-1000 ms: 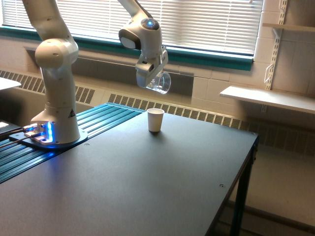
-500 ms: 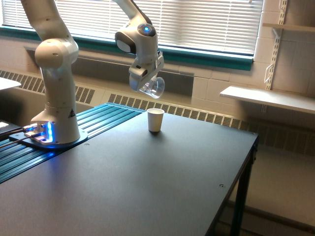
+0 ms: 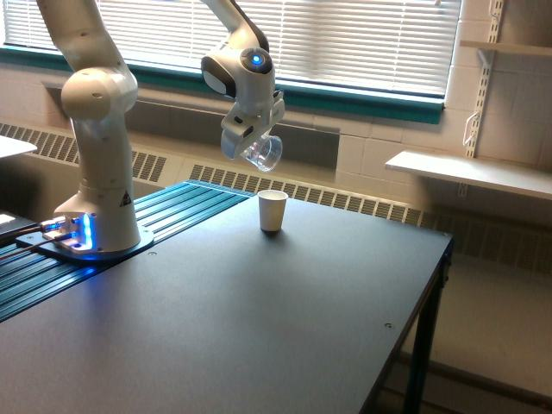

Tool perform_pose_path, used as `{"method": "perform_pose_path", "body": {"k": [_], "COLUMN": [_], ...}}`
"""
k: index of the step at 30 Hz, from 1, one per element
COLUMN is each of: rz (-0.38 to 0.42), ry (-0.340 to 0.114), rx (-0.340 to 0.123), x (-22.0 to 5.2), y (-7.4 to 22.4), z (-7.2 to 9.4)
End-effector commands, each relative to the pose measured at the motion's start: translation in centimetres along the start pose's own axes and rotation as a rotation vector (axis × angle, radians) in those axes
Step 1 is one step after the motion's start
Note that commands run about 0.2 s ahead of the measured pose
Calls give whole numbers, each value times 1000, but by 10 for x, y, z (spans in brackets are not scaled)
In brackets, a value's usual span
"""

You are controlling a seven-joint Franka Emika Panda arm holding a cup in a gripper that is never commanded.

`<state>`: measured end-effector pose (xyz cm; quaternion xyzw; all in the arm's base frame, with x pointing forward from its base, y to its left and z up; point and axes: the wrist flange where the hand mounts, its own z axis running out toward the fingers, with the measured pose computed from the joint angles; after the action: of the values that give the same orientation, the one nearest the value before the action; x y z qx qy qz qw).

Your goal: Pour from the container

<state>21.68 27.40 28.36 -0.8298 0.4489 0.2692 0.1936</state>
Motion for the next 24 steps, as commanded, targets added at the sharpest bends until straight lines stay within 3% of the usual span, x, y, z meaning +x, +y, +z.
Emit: {"method": "perform_pose_path", "body": {"k": [1, 14, 22, 24], "rz": [41, 111, 114, 123], "ry": [-17, -35, -28, -17], "rx": [3, 16, 0, -24], "x": [5, 27, 33, 39], "y": [-4, -8, -10, -8], "z": [-2, -8, -7, -4]}}
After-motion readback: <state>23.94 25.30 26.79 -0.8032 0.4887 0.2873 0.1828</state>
